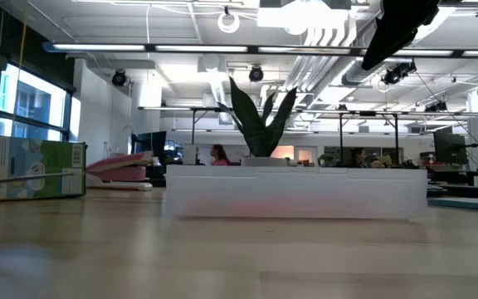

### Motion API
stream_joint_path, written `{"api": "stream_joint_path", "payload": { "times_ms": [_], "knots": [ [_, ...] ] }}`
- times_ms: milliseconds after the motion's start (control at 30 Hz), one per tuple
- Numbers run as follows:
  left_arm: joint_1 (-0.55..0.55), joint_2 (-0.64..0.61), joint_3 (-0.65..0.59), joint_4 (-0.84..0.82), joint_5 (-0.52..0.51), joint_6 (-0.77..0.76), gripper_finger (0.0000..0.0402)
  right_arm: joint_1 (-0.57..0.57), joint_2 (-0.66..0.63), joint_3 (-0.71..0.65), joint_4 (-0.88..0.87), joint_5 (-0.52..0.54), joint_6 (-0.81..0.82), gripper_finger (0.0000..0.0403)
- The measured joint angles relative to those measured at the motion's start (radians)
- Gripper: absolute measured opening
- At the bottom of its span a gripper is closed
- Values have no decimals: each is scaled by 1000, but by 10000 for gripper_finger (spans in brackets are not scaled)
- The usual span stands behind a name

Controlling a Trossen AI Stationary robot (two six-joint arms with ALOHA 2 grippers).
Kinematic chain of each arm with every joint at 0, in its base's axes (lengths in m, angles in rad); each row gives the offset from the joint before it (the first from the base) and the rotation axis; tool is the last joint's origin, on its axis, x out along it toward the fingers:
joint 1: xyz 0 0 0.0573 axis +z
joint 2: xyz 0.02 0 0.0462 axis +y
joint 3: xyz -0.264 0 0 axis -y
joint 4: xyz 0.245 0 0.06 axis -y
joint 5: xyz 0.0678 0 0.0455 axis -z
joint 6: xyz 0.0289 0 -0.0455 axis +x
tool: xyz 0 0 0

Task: Pack school essentials
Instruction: Put the green scissors into the blue supply box

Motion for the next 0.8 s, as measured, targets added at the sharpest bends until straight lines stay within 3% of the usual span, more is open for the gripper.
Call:
{"api": "stream_joint_path", "payload": {
  "times_ms": [433,667,800],
  "knots": [
    [66,-47,2,-7,-79,130,49,0,0,0,1,1,0,156],
    [88,-107,2,-21,-126,149,16,0,0,0,3,1,0,156],
    [93,-118,2,-21,-123,149,19,0,0,0,2,1,0,156]
  ]
}}
